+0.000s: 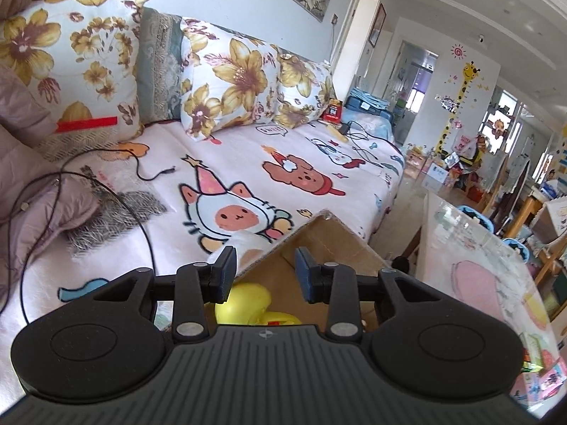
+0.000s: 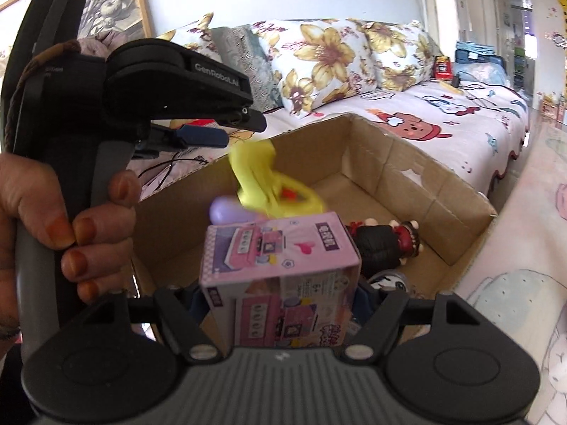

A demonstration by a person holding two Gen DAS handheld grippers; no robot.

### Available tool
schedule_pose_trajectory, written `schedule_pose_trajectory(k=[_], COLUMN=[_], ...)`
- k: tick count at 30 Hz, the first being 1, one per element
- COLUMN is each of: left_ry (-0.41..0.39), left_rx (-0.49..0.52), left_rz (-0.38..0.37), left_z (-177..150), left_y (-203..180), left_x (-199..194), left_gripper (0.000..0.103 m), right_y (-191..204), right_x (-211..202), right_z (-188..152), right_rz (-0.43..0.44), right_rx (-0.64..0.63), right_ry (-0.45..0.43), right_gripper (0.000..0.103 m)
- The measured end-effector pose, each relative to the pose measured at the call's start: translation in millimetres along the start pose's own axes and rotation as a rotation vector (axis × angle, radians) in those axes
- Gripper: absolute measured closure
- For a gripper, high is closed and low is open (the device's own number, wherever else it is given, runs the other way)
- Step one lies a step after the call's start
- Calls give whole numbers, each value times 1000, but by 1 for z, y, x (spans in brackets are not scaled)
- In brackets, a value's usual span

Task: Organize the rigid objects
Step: 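Carry the water gun and pink box into the cardboard box and open both grippers, then move both empty grippers back over the toys on the table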

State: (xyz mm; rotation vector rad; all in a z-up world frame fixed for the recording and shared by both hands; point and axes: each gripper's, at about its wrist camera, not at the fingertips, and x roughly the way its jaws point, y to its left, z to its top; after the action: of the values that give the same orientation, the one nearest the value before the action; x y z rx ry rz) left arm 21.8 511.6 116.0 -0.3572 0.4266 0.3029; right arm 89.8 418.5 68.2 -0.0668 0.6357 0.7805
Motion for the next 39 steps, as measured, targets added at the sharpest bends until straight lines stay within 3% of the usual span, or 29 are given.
schedule_pose_trajectory(k=[2, 7, 11, 14, 19, 28, 39], left_ry=[1, 3, 7, 8, 9, 28, 47], left_rx=[6, -3, 0, 6, 27, 72, 146], left_rz=[21, 37, 26, 10, -3, -43, -63], left_z=[1, 5, 5, 5, 5, 3, 1], left_y=[1, 4, 3, 2, -2, -7, -13], left_x=[1, 3, 2, 2, 6, 13, 23], left_gripper=[55, 22, 4, 2, 0, 0, 0], right_y=[-2, -1, -1, -3, -6, -11, -19], right_x=[7, 22, 21, 15, -6, -34, -52], right_z=[5, 11, 10, 9, 6, -5, -22], right_rz=[15, 34, 10, -10, -43, -207, -339], right_rx=[-3, -11, -13, -15, -15, -46, -1], right_ry=[15, 34, 30, 26, -24, -85, -134], right_gripper=[27, 25, 23, 21, 9, 6, 5])
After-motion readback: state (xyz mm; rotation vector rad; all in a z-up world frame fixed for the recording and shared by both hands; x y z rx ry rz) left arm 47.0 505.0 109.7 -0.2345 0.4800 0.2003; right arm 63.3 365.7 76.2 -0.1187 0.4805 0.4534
